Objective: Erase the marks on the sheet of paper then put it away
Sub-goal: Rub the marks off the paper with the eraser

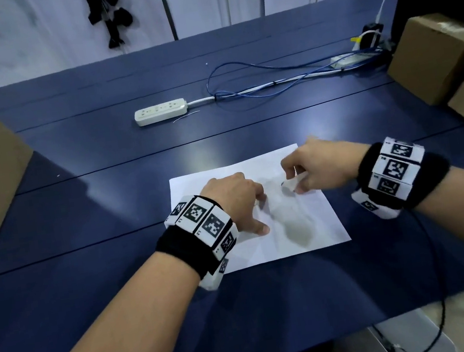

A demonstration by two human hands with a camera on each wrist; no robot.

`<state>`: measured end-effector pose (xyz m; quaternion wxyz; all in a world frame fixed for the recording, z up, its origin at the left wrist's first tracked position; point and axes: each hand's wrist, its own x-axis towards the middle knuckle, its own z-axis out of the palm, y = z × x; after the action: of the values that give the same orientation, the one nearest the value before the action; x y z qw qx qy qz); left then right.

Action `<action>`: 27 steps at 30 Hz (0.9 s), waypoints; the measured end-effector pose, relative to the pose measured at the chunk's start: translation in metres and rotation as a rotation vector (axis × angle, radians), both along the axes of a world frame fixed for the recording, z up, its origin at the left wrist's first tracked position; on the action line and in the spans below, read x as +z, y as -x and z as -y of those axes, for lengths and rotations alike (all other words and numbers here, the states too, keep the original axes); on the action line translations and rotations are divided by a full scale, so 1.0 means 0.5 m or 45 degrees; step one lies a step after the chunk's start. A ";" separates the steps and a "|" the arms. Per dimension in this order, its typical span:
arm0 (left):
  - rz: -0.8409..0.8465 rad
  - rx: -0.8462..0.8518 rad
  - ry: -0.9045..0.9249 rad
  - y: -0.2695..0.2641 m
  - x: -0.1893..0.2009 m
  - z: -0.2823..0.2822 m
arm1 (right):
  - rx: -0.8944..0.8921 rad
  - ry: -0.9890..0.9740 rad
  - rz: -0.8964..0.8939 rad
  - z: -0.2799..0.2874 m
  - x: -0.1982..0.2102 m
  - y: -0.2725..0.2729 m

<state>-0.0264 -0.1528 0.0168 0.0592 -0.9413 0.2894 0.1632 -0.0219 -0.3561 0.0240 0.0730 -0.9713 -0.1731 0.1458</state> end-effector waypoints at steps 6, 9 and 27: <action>0.003 -0.012 -0.015 -0.001 -0.004 0.003 | 0.260 -0.029 -0.385 -0.018 0.008 0.078; 0.004 -0.008 -0.019 0.001 -0.003 0.004 | 0.067 0.014 -0.117 -0.007 0.005 0.016; -0.029 -0.008 -0.021 -0.001 -0.002 0.000 | 0.075 -0.051 -0.151 -0.012 0.003 0.024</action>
<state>-0.0256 -0.1529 0.0158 0.0642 -0.9379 0.2918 0.1760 -0.0337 -0.3502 0.0257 0.0981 -0.9539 -0.1997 0.2016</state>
